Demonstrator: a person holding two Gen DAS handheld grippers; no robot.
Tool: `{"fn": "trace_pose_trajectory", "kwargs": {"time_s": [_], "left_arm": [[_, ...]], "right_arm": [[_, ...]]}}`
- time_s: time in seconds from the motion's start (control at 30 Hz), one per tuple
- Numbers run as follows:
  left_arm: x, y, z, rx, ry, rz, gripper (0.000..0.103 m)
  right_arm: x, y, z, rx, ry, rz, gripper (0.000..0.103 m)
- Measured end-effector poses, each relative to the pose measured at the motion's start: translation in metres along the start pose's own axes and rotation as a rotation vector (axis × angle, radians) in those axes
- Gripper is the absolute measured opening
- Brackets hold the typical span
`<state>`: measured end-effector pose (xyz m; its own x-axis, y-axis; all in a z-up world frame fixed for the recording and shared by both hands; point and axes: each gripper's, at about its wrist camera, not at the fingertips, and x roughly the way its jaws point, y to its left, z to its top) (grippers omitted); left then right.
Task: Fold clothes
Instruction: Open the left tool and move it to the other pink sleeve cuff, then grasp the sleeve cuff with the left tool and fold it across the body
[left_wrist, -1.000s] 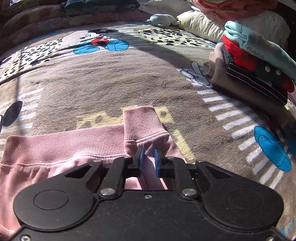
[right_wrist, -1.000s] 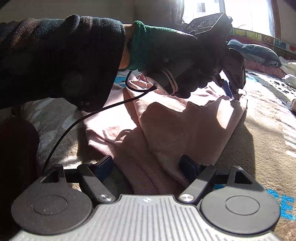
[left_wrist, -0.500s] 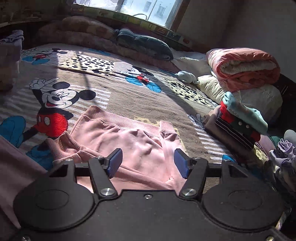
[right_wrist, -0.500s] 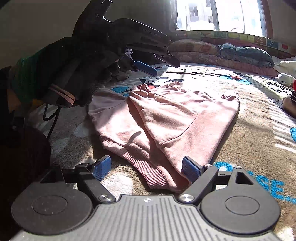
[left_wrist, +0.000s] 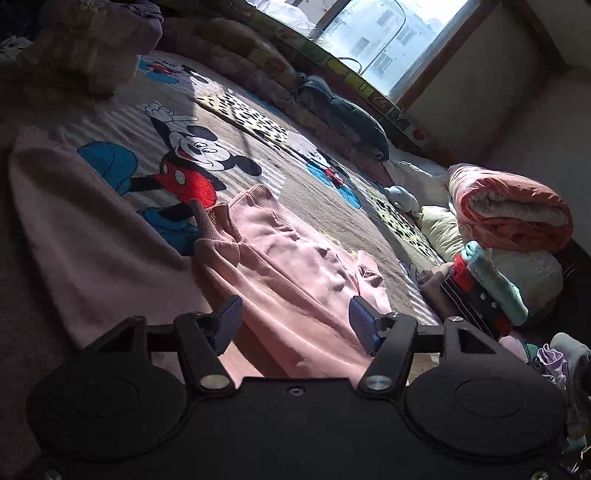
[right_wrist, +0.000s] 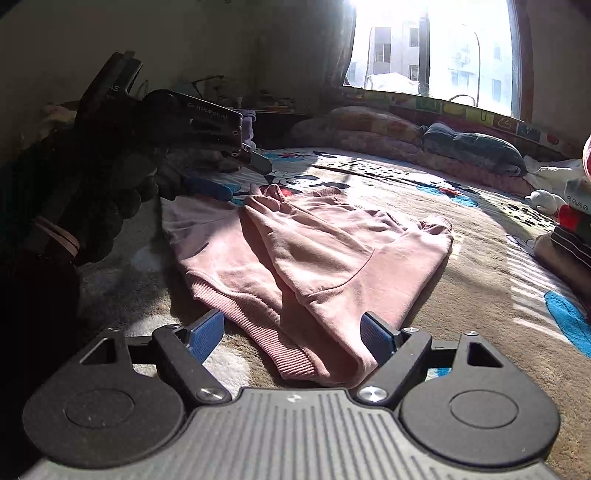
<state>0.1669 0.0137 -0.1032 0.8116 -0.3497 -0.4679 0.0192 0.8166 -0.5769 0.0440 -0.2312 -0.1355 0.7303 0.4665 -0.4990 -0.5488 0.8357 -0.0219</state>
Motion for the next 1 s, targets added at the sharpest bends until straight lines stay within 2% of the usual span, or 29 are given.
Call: {"fn": "trace_pose_trajectory", "kwargs": {"time_s": [0.07,0.13,0.27,0.33,0.47,0.5,0.57,0.63,0.83,1.0], "left_arm": [[0.003,0.009,0.0,-0.041,0.012,0.02,0.063],[0.006,0.016,0.0,-0.067,0.013,0.05,0.063],[0.01,0.035,0.004,-0.16,0.0,0.061,0.062],[0.014,0.038,0.009,-0.168,-0.013,0.059,0.061],[0.022,0.041,0.024,-0.156,-0.048,0.064,0.052],[0.024,0.041,0.029,-0.151,-0.052,0.058,0.051],[0.029,0.042,0.033,-0.141,-0.051,0.065,0.041],[0.032,0.045,0.033,-0.158,-0.036,0.065,0.038],[0.03,0.047,0.028,-0.218,-0.003,0.062,0.035],[0.045,0.041,0.022,-0.211,0.028,0.115,0.035]], "right_arm": [[0.018,0.008,-0.007,-0.024,0.103,0.051,0.086],[0.015,0.015,-0.005,-0.043,0.102,0.032,0.086],[-0.006,0.004,0.005,0.003,0.027,0.084,0.079],[-0.014,0.0,0.009,0.014,-0.011,0.086,0.079],[-0.008,-0.009,0.012,0.03,-0.063,0.039,0.08],[-0.004,-0.011,0.012,0.032,-0.066,0.03,0.08],[0.009,-0.011,0.01,0.026,-0.047,0.045,0.08],[0.021,-0.012,0.006,0.029,-0.02,0.066,0.08],[0.027,-0.012,0.001,0.042,0.004,0.091,0.084],[0.028,-0.013,0.0,0.05,0.01,0.106,0.087]]}}
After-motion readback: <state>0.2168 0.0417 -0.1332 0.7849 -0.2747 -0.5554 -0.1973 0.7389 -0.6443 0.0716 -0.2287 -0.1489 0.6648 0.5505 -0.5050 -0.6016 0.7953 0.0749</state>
